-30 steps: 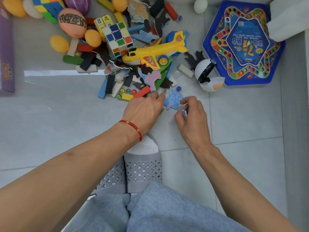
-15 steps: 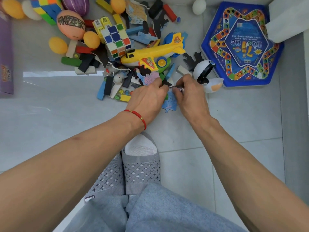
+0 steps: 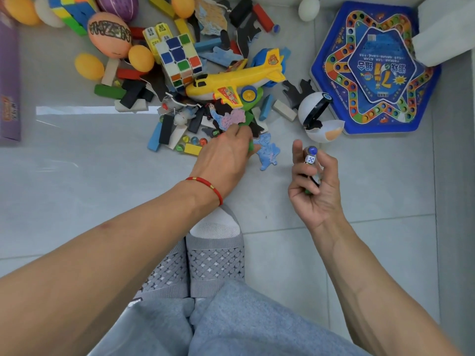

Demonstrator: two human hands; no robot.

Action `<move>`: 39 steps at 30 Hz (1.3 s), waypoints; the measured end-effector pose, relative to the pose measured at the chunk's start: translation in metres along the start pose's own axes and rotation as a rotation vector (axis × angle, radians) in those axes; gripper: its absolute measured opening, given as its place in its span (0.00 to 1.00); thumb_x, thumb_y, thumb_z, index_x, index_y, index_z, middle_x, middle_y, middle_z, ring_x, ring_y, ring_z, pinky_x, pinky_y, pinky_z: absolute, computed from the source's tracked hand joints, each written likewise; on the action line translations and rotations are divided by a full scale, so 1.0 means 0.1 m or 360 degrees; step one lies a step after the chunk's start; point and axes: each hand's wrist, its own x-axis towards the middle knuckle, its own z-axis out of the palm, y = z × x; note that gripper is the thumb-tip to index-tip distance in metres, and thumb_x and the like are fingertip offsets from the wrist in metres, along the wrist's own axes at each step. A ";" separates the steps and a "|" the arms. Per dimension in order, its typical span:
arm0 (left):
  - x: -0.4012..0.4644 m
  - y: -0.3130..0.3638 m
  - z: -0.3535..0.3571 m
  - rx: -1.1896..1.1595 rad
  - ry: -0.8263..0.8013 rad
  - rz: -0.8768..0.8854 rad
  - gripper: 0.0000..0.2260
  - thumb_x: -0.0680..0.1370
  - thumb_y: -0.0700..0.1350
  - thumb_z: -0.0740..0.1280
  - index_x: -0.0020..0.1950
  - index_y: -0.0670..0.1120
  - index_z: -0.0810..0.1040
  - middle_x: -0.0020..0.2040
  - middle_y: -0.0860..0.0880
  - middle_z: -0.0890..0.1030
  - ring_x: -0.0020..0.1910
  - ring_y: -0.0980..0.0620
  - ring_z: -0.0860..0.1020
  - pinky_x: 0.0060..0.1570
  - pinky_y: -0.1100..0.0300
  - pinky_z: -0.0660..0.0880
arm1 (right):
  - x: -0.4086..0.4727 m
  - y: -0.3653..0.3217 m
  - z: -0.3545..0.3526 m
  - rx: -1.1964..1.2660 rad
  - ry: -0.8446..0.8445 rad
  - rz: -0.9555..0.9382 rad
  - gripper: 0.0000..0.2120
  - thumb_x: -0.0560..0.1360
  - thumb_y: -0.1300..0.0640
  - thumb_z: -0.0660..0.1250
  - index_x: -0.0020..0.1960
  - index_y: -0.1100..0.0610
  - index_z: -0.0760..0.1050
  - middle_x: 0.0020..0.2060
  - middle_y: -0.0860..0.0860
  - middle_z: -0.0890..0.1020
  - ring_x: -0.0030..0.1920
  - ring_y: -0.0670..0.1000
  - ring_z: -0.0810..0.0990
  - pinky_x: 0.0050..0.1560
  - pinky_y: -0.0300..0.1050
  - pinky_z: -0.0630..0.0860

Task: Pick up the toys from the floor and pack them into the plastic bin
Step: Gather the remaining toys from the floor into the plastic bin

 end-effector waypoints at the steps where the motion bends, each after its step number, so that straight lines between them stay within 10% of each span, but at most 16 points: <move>1: -0.04 0.00 -0.01 -0.0117 0.0048 -0.0061 0.11 0.82 0.50 0.62 0.55 0.42 0.74 0.48 0.43 0.79 0.43 0.40 0.77 0.38 0.49 0.72 | 0.02 0.00 0.02 -0.0073 0.0032 -0.0025 0.03 0.75 0.58 0.67 0.46 0.57 0.73 0.47 0.50 0.83 0.26 0.42 0.73 0.17 0.31 0.61; 7: -0.22 0.00 -0.14 -0.1799 -0.0089 -0.1025 0.05 0.83 0.41 0.60 0.54 0.45 0.75 0.42 0.48 0.81 0.24 0.56 0.66 0.23 0.64 0.63 | 0.12 -0.04 0.25 -0.1390 0.0311 -0.0310 0.08 0.76 0.64 0.61 0.48 0.57 0.77 0.36 0.51 0.76 0.26 0.51 0.72 0.22 0.39 0.54; 11: -0.35 -0.09 -0.28 -0.2474 -0.0228 -0.1378 0.08 0.80 0.38 0.60 0.51 0.38 0.78 0.39 0.44 0.76 0.25 0.53 0.65 0.23 0.64 0.62 | 0.17 0.08 0.29 -0.2651 0.0570 -0.0881 0.07 0.78 0.55 0.65 0.45 0.58 0.77 0.36 0.51 0.82 0.27 0.47 0.81 0.29 0.44 0.74; 19: -0.51 -0.12 -0.32 -0.2828 -0.0355 -0.1509 0.08 0.78 0.41 0.60 0.43 0.40 0.76 0.37 0.43 0.76 0.32 0.50 0.71 0.32 0.60 0.73 | 0.24 0.21 0.21 -0.2721 0.0635 -0.1059 0.07 0.80 0.58 0.63 0.52 0.53 0.80 0.45 0.47 0.83 0.46 0.46 0.79 0.45 0.42 0.76; 22: -0.53 -0.14 -0.27 -0.2603 -0.0283 -0.1480 0.09 0.79 0.40 0.60 0.43 0.40 0.77 0.36 0.45 0.75 0.30 0.51 0.70 0.31 0.59 0.70 | 0.26 0.23 0.17 -0.2916 0.0583 -0.1163 0.06 0.81 0.54 0.64 0.52 0.53 0.79 0.46 0.49 0.82 0.48 0.47 0.79 0.47 0.44 0.75; 28: -0.60 -0.25 -0.14 -0.0316 -0.0013 -0.0613 0.07 0.82 0.43 0.60 0.53 0.44 0.77 0.49 0.46 0.80 0.47 0.43 0.77 0.40 0.56 0.65 | 0.33 0.32 0.14 -0.3358 0.0601 -0.1199 0.16 0.80 0.46 0.66 0.59 0.58 0.77 0.49 0.56 0.78 0.46 0.58 0.78 0.45 0.54 0.75; 39: -0.54 -0.20 0.06 0.0529 -0.0227 -0.0352 0.23 0.81 0.61 0.58 0.58 0.42 0.72 0.52 0.42 0.76 0.49 0.40 0.78 0.36 0.53 0.65 | 0.32 0.40 0.22 -0.3457 0.0606 -0.1060 0.21 0.75 0.46 0.72 0.59 0.60 0.73 0.54 0.57 0.77 0.50 0.61 0.77 0.47 0.53 0.72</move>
